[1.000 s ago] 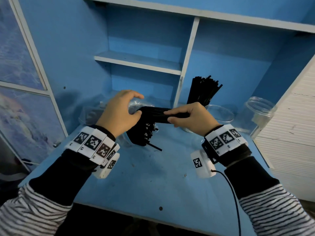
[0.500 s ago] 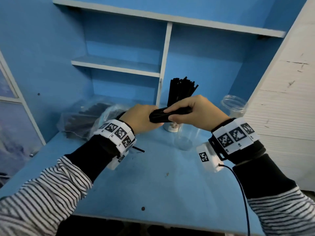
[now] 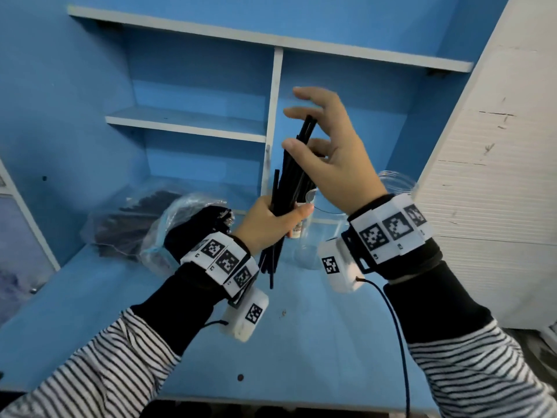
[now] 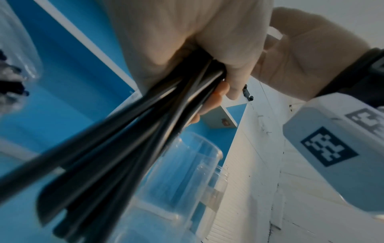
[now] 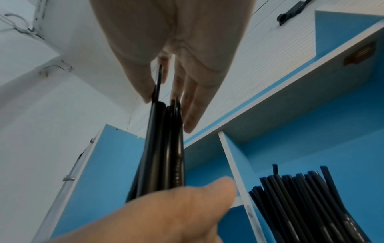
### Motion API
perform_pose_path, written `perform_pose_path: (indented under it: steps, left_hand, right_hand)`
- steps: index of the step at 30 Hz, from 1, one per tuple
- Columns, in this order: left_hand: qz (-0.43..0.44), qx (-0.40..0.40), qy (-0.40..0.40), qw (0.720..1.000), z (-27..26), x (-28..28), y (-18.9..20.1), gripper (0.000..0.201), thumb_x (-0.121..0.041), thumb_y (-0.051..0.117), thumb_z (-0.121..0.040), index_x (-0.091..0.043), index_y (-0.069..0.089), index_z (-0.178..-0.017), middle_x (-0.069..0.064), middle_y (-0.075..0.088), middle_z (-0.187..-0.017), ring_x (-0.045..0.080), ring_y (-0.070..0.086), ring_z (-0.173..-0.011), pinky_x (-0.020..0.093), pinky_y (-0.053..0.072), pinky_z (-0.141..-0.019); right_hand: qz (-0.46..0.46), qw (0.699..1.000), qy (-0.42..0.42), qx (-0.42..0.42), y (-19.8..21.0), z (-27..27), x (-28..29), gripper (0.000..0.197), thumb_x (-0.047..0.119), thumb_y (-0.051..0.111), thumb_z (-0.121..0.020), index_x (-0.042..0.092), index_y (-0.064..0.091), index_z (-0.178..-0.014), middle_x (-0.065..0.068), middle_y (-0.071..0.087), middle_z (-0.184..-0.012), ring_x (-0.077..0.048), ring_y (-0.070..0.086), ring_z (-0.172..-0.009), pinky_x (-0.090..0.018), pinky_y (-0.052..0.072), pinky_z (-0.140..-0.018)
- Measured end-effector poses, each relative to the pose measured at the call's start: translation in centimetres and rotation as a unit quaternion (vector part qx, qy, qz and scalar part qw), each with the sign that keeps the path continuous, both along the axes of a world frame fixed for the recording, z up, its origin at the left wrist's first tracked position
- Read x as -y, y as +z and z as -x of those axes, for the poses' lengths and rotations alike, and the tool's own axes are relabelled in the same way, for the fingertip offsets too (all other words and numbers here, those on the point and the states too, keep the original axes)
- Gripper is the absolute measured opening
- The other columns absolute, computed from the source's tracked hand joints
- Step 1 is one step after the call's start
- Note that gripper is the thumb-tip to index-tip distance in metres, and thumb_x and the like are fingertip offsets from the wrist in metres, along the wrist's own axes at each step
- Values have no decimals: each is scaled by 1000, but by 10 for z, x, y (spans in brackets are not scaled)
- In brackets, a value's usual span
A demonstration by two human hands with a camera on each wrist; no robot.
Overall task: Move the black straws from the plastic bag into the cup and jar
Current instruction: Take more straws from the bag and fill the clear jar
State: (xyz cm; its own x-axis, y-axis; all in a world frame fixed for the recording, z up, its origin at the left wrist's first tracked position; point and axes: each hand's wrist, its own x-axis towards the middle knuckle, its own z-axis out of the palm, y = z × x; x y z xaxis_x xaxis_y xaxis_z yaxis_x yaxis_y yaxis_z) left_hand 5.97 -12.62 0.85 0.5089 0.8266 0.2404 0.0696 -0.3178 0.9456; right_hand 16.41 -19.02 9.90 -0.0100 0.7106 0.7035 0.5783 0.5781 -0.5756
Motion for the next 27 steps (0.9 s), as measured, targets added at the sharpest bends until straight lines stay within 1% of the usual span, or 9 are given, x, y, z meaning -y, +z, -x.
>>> perform_pose_path:
  steps: [4, 6, 9, 12, 14, 18, 21, 24, 27]
  left_hand:
    - [26, -11, -13, 1000, 2, -1, -22, 19, -24, 72, -86, -14, 61, -74, 0, 66, -74, 4, 63, -69, 11, 48, -66]
    - [48, -20, -3, 999, 3, -1, -30, 14, -23, 73, -85, -13, 64, -83, 1, 68, -82, 5, 64, -77, 18, 49, -74]
    - [47, -35, 4, 998, 4, 0, -31, 20, -22, 70, -86, -4, 66, -94, 7, 70, -87, 7, 65, -81, 23, 50, -77]
    - [28, -40, -9, 999, 4, 3, -23, 15, -13, 64, -90, 2, 65, -91, 5, 67, -80, -6, 61, -66, 7, 44, -64]
    - [21, -55, -10, 998, 4, 2, -20, 4, -13, 62, -89, -10, 64, -86, 2, 68, -79, -7, 61, -63, 7, 43, -60]
    - [32, -116, -5, 993, 6, -2, -28, 8, -15, 65, -85, -16, 60, -79, -1, 65, -77, -9, 57, -59, 3, 41, -56]
    - [80, -158, -9, 984, 7, -3, -40, 16, -30, 72, -83, -16, 65, -79, 1, 68, -81, 9, 62, -77, 20, 46, -72]
    - [87, -161, 8, 983, 8, -1, -43, 25, -34, 70, -85, -9, 68, -81, 1, 69, -82, 11, 62, -76, 16, 44, -64]
    - [80, -156, 20, 984, 4, 1, -39, 32, -41, 63, -89, -12, 62, -74, 3, 69, -75, 8, 60, -67, 20, 42, -62]
  right_hand:
    - [38, 995, -51, 80, -27, -3, -11, 21, 17, 54, -96, 15, 62, -115, 4, 66, -106, -14, 63, -85, -31, 53, -82]
    - [70, 985, -63, 143, -40, -6, -15, 21, 22, 53, -98, 10, 69, -105, 2, 68, -99, -5, 59, -86, -19, 48, -80]
    - [97, 985, -52, 136, -50, -7, -15, 24, 28, 55, -97, 15, 67, -114, 13, 64, -105, 8, 54, -92, -5, 40, -83]
    - [67, 992, -23, 104, -50, -6, -15, 37, 30, 61, -94, 20, 58, -129, 14, 57, -125, 8, 49, -115, -8, 36, -100]
    - [76, 989, -10, 129, -52, -6, -16, 42, 29, 62, -93, 19, 56, -133, 9, 56, -132, 2, 46, -123, -7, 31, -104]
    - [86, 979, -32, 183, -64, -4, -21, 31, 20, 62, -93, 16, 64, -123, 4, 62, -123, -7, 53, -117, -19, 36, -106]
    - [59, 985, -33, 160, -69, -4, -21, 33, 12, 62, -91, 13, 62, -124, 2, 61, -123, -7, 53, -118, -16, 36, -105]
    - [34, 989, -42, 140, -71, -2, -19, 27, 7, 62, -88, 10, 65, -115, 0, 63, -115, -6, 56, -109, -10, 39, -98]
    - [18, 991, -56, 123, -64, -2, -16, 27, 9, 67, -85, 9, 65, -111, -1, 62, -111, -9, 57, -103, -20, 46, -94]
